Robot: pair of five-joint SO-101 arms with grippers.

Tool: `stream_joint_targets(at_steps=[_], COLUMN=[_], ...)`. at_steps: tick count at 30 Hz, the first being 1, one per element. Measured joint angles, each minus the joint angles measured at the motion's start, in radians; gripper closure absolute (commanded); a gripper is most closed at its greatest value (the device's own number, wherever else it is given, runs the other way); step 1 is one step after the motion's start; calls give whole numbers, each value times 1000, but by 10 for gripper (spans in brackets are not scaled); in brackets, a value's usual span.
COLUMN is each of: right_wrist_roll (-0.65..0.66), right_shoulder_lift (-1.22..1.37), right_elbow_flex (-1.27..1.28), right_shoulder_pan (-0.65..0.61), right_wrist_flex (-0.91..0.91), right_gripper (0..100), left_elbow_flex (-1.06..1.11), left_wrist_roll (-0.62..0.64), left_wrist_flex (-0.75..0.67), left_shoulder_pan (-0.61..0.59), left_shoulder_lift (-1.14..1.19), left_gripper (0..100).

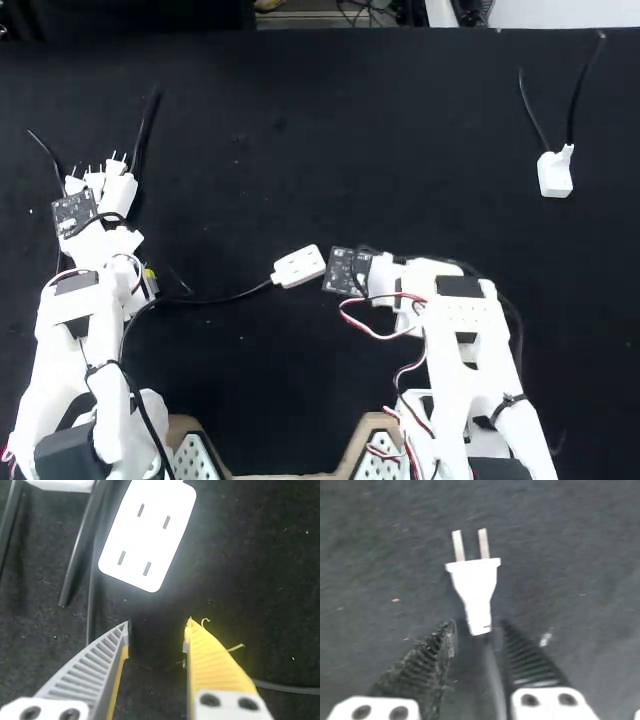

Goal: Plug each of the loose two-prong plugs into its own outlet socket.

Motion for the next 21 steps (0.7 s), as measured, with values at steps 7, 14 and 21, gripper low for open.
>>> stream_joint_targets(at_steps=[7,14,21], right_wrist_roll=[0,-178,-318], right_shoulder_lift=[0,0,192], right_elbow_flex=[-152,-222,-233], right_shoulder_pan=[-34,-121,-173], right_wrist_flex=[279,216,55], right_gripper=[874,877,877], left_elbow_flex=[0,0,0], left_wrist_roll=[0,0,0], left_wrist_flex=[0,0,0], left_shoulder_pan=[0,0,0], left_shoulder_lift=[0,0,0], left_gripper=[816,816,816])
